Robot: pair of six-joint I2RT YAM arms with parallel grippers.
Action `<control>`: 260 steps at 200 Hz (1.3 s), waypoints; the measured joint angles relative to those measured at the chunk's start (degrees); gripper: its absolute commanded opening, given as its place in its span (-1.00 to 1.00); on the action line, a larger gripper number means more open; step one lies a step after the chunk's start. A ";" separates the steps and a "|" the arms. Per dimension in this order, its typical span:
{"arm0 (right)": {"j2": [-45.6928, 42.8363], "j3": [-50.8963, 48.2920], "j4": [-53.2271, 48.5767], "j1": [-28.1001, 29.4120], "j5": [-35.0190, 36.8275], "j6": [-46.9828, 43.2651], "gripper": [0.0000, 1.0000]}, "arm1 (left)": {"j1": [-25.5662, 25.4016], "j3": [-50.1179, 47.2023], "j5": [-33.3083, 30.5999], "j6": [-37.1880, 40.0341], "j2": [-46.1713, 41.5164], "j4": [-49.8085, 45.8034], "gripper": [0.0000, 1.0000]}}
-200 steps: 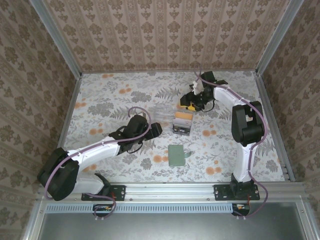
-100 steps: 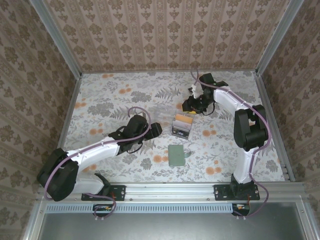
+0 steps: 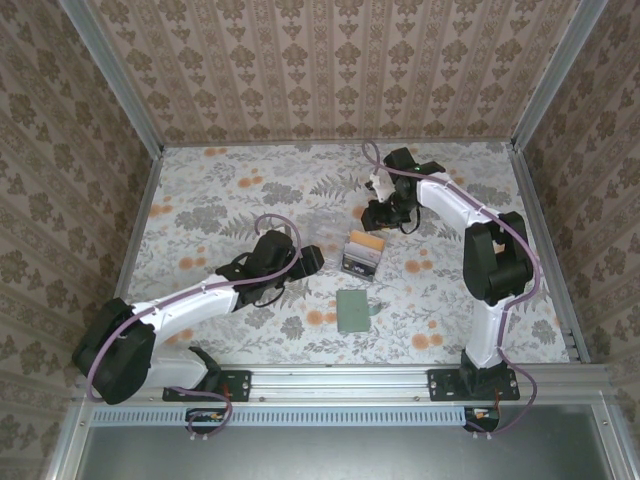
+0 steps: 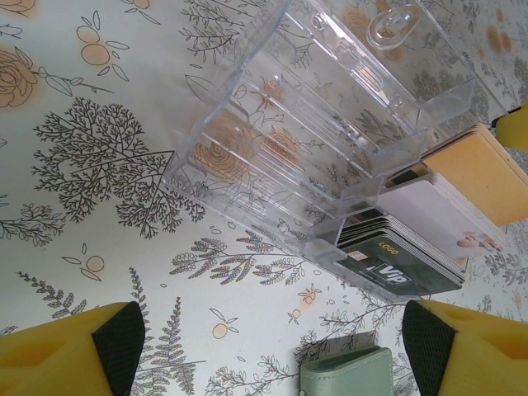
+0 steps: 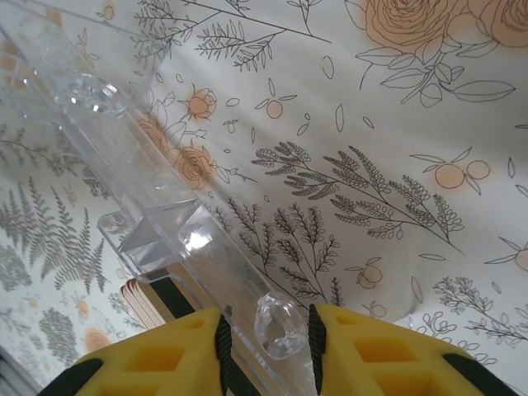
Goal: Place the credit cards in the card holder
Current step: Rotate the storage box at the center of the table.
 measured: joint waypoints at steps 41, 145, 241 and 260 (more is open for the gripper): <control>-0.87 0.28 -0.81 0.37 5.70 -1.97 -0.54 | 0.00 0.00 0.00 0.00 0.00 0.02 0.69; -8.52 -5.92 -1.70 0.37 16.22 -0.11 -0.69 | 0.00 0.00 0.50 0.04 0.00 0.09 0.69; -11.89 -9.55 -0.26 0.31 17.73 8.76 -0.31 | 0.00 0.02 2.14 0.96 0.20 0.24 0.69; -13.20 -9.33 -0.70 0.48 17.86 9.07 -0.10 | 0.00 0.07 2.16 1.14 0.20 0.24 0.70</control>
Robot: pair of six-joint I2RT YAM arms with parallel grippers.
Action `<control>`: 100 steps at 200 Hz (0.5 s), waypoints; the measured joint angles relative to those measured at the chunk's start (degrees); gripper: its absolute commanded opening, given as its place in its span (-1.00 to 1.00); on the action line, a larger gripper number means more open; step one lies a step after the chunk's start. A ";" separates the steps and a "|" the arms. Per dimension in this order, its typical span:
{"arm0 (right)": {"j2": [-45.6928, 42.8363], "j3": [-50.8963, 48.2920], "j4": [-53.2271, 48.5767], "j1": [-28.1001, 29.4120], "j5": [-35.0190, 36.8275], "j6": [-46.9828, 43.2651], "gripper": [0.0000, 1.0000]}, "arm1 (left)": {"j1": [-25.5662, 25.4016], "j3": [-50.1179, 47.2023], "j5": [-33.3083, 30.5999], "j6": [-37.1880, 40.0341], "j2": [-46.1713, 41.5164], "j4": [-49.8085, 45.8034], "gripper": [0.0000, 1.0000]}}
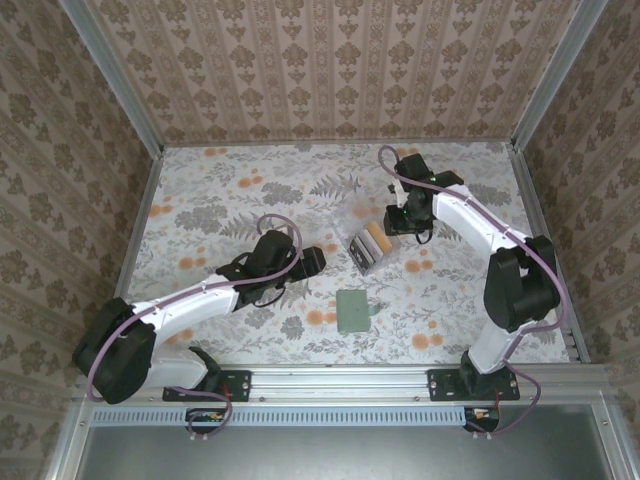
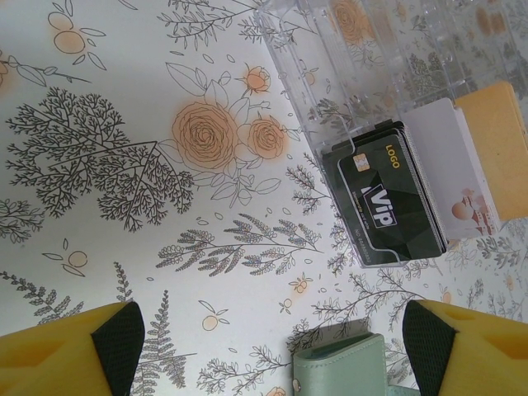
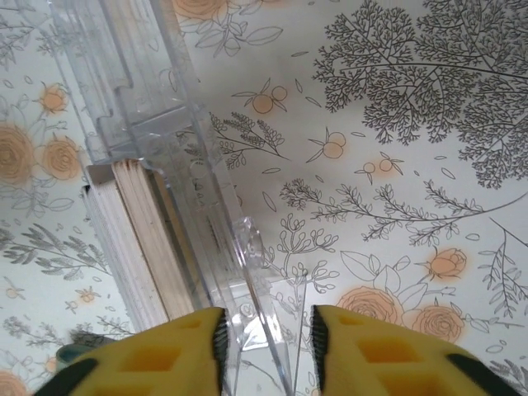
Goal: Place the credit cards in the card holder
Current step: Rotate the storage box at the center of the table, then pick up the credit card from the storage box.
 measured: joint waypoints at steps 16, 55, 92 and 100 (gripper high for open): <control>-0.98 0.94 -0.20 0.76 0.33 -0.33 -0.08 | 0.00 0.00 0.00 0.02 0.04 0.00 0.71; -1.07 4.02 -1.16 6.40 6.95 -1.40 0.06 | 0.00 0.00 -0.02 0.02 0.50 0.02 0.74; 1.05 4.87 -1.92 10.40 14.23 -1.55 0.13 | 0.28 0.00 0.00 0.00 0.81 0.04 0.77; 1.70 4.94 -2.01 10.58 15.10 -1.55 0.14 | 0.37 0.02 0.00 0.00 0.87 0.11 0.77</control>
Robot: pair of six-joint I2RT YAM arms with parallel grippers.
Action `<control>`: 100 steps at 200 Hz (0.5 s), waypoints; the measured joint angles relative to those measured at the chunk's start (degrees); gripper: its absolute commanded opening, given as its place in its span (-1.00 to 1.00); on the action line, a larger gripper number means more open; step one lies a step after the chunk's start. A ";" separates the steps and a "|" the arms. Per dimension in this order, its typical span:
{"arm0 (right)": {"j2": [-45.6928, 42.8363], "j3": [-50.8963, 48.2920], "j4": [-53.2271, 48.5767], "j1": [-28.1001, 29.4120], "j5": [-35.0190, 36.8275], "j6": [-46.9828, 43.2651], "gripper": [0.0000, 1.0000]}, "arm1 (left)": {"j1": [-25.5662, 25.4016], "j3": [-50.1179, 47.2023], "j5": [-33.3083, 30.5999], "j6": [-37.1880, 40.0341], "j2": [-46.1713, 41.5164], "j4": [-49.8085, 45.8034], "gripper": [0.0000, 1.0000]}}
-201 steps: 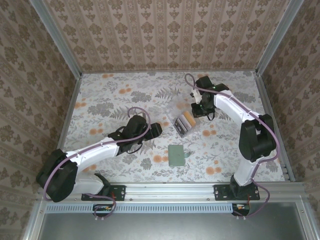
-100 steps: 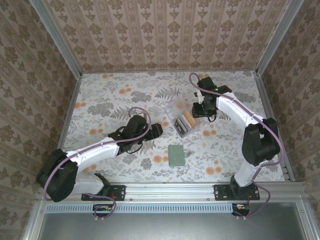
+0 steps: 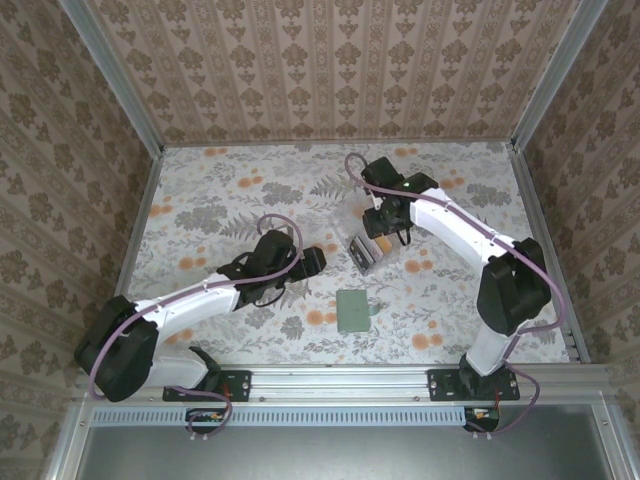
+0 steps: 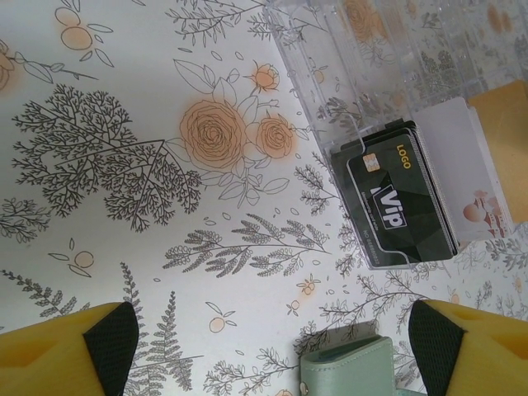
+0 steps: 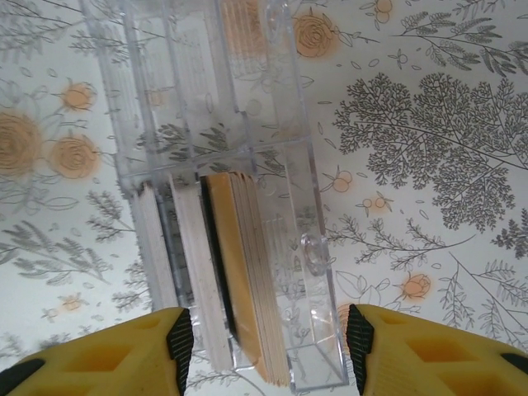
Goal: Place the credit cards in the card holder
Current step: Pick up the credit card from the storage box.
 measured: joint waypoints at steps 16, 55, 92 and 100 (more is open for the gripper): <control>1.46 0.31 -0.52 0.00 1.14 0.04 0.20 | 0.00 0.09 0.07 0.00 0.42 0.31 0.77; 5.18 1.40 -1.09 0.00 1.86 0.00 0.29 | 0.00 1.07 1.31 0.07 2.71 0.81 0.78; 7.78 2.67 -1.29 0.00 2.38 0.00 0.29 | 0.00 3.08 2.60 0.26 4.57 1.44 0.78; 8.20 2.75 -1.29 0.00 2.97 0.00 0.29 | 0.00 3.45 2.82 0.37 4.83 1.66 0.77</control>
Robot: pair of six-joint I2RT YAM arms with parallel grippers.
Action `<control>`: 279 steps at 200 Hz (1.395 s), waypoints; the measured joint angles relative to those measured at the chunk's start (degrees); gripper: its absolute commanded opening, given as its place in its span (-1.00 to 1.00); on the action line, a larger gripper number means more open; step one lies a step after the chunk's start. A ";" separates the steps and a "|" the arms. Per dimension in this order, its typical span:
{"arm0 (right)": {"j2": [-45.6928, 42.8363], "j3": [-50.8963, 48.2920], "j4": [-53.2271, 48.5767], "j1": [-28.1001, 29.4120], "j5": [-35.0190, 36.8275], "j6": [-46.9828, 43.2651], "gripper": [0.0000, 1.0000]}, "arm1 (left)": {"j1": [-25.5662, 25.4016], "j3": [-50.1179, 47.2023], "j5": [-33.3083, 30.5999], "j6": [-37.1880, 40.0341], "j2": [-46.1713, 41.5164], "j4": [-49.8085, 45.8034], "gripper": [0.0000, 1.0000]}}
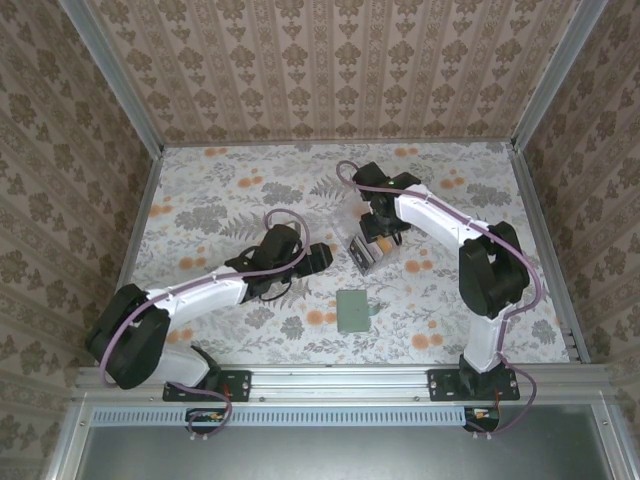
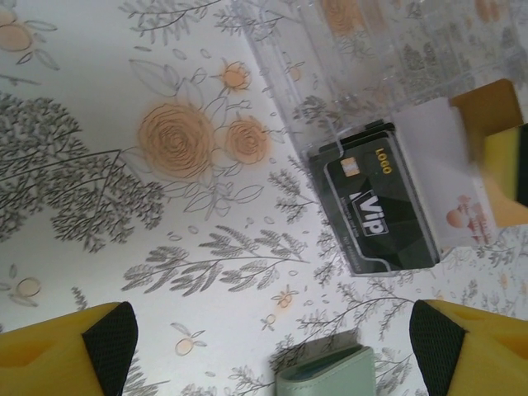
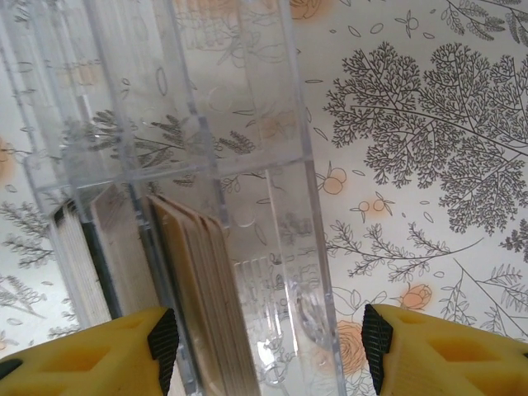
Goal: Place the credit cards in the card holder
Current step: Pick up the credit card from the storage box.
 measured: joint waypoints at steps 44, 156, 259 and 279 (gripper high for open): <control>0.24 0.52 -0.44 0.09 2.91 -0.04 0.26 | 0.00 0.48 0.66 0.26 0.57 0.70 0.77; -0.35 0.59 -0.48 0.11 5.81 -0.52 0.04 | 0.00 0.66 1.09 0.26 1.66 0.87 0.77; -1.99 0.59 -0.50 0.24 6.62 -1.60 -0.52 | 0.00 0.79 1.75 0.26 1.86 1.25 0.77; -2.01 0.59 -0.50 0.24 6.58 -1.53 -0.59 | 0.00 0.79 1.95 0.26 1.90 1.27 0.77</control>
